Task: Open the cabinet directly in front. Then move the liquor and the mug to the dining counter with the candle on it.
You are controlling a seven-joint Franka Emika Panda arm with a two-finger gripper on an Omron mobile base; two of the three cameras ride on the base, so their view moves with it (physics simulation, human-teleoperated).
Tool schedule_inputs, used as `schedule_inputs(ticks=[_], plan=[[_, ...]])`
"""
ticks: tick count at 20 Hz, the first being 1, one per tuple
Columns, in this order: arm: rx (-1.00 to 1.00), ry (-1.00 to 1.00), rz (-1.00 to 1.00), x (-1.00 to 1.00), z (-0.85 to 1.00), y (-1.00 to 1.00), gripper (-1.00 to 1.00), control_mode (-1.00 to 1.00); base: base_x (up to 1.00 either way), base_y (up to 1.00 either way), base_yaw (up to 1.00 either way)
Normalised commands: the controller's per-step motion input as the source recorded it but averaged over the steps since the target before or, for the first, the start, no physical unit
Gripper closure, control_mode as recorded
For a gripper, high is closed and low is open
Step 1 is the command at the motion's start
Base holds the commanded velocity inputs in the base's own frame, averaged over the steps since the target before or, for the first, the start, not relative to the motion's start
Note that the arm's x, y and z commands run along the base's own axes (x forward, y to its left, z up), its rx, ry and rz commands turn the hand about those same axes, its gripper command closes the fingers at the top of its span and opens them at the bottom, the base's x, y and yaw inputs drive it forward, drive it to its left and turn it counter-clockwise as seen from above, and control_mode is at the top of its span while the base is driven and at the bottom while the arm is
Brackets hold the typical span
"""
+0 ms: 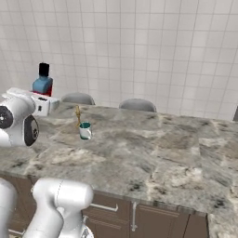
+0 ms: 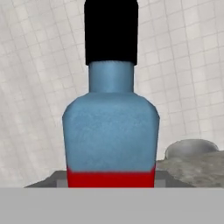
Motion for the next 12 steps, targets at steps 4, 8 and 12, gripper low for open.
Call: schedule_inputs(ticks=[4,8,12], plan=[[-0.22,0.19,-0.46,0.33,-0.63,0.64,1.0,-1.0,0.0,0.0,0.0],[-0.11,0.27,-0.45,0.21,-0.39,0.39,1.0,-1.0,0.0,0.0,0.0],[-0.05,0.11,-0.23,0.07,-0.13,0.13,1.0,-1.0,0.0,0.0,0.0]])
